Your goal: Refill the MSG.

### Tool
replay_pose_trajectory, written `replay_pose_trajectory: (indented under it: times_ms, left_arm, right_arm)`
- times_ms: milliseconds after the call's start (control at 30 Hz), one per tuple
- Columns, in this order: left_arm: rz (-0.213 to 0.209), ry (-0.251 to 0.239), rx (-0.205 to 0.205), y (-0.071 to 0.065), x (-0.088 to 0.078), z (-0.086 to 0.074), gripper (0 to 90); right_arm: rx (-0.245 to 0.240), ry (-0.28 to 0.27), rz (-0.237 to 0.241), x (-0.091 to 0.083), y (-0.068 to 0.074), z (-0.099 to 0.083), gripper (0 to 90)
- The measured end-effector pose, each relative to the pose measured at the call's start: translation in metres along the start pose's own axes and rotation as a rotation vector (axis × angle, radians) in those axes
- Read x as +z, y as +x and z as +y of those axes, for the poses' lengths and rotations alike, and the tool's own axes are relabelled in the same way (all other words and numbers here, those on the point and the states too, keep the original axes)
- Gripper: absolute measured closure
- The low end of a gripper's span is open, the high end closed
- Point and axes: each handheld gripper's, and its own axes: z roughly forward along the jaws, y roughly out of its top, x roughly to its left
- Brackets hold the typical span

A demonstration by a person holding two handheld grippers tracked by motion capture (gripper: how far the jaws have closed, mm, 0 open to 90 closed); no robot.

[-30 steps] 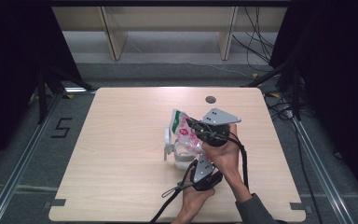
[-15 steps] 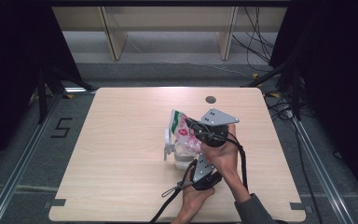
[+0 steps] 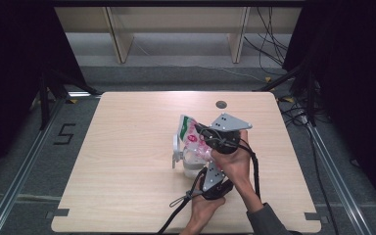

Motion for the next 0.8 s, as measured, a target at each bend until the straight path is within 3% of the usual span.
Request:
replay_pose_trajectory:
  times_ms: [67,100,167,200,233,400,467,600,733,767,800]
  left_arm:
    - [0.005,0.013,0.01,0.0012,-0.0009,0.0001,81.0]
    - [0.021,0.068,0.072,0.006,-0.0043,0.0007,81.0]
    - [0.015,0.067,0.072,0.0056,-0.0048,0.0011,81.0]
    - [0.009,-0.008,-0.009,0.0002,0.0001,0.0,81.0]
    - [0.008,-0.011,-0.017,0.0001,0.0006,-0.0001,81.0]
    - [0.006,-0.009,-0.014,0.0003,0.0003,0.0,81.0]
    - [0.005,-0.009,-0.016,0.0009,0.0008,-0.0004,81.0]
    - [0.002,-0.006,-0.016,0.0015,0.0004,-0.0001,81.1]
    - [0.002,-0.003,-0.018,0.0016,0.0003,-0.0003,81.0]
    - [0.001,0.014,0.004,0.0031,-0.001,0.0001,81.0]
    - [0.014,0.064,0.068,0.0079,-0.0044,0.0012,81.0]
  right_arm:
    - [-0.009,-0.002,0.002,0.0001,-0.0001,0.0002,90.0]
    - [-0.002,-0.001,0.007,0.0,0.0008,0.0002,90.0]
    - [0.0,0.0,0.007,0.0001,0.0008,0.0003,90.0]
    - [-0.001,-0.005,0.009,0.0007,0.0015,0.0004,90.0]
    - [-0.014,-0.008,0.001,0.0009,0.0016,0.0006,90.0]
    - [0.017,-0.004,-0.003,0.0013,0.0046,-0.0003,90.0]
    - [-0.012,-0.01,-0.001,0.0015,0.003,0.0003,90.0]
    - [-0.024,-0.009,-0.003,0.0016,0.0022,0.0005,90.0]
    - [0.02,0.01,0.007,0.0009,0.0042,-0.0004,90.0]
    - [-0.004,-0.012,-0.002,0.002,0.0028,-0.0003,90.0]
    - [-0.015,-0.011,0.005,0.0011,0.0019,0.0004,90.0]
